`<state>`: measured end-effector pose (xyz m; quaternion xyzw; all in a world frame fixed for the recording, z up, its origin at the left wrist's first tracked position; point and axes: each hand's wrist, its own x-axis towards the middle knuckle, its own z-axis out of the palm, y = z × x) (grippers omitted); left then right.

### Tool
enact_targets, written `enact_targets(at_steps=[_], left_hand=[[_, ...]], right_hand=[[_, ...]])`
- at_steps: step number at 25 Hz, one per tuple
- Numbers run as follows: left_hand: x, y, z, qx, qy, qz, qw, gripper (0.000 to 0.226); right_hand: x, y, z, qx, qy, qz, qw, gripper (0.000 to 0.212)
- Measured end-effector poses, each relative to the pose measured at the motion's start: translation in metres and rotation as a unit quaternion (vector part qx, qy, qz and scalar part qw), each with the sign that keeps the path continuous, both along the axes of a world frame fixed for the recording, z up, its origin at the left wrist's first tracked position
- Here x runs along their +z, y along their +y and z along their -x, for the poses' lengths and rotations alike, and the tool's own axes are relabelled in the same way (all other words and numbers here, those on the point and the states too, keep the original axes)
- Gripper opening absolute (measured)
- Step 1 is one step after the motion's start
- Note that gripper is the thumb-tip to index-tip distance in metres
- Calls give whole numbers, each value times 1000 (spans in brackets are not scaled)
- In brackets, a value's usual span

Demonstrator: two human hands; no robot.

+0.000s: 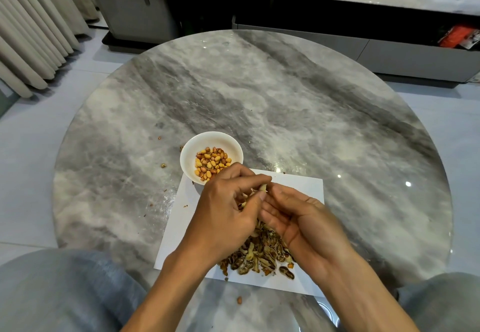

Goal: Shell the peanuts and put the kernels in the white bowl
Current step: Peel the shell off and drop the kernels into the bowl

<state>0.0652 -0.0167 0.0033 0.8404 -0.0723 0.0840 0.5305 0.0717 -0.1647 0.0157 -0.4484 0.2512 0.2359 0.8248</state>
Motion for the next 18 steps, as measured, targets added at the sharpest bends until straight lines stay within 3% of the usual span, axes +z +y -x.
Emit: enact_targets(at_steps=[5,8,11,16,18], left_hand=[[-4,6,3,9,107,-69,992,31],[-3,-2,6,6,114,18,993,38],[-1,-11,9,22,112,103,988,35],[-4,-18,11,73,98,125,985,27],[-1,-16,10,95,123,136,978,25]], right_hand=[[-1,-7,-4,16,-31,99,994,14],[-3,-6,-3,20,-56,123,991,13],[-6,-5,-4,11,-56,88,994,14],[-13,-3,-3,3,-38,56,998,11],[-16,-6,-3,-13,-32,90,995,9]])
